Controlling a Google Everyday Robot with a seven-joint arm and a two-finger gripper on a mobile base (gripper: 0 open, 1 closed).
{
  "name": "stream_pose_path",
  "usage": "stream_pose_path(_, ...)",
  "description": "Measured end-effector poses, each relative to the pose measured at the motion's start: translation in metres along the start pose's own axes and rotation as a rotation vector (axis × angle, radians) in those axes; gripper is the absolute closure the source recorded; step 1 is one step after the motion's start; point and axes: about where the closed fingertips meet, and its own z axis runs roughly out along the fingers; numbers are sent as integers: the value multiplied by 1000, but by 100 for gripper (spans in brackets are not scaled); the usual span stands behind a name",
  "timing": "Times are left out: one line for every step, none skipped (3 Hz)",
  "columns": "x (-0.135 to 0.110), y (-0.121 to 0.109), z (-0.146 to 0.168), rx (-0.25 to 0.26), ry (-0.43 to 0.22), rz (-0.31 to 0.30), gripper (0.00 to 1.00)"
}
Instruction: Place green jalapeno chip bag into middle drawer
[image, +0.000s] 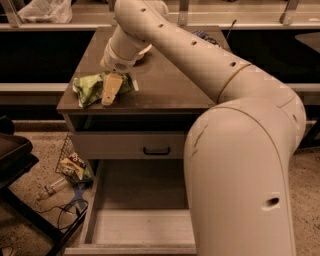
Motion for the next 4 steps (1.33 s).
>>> stream_pose_path(-1,0,0,-3,0,0,56)
stream_pose_path(-2,-1,-2,-3,0,0,78)
stream_pose_path(-2,1,2,-10,0,-1,100)
stream_pose_path(-2,1,2,-10,0,-1,100)
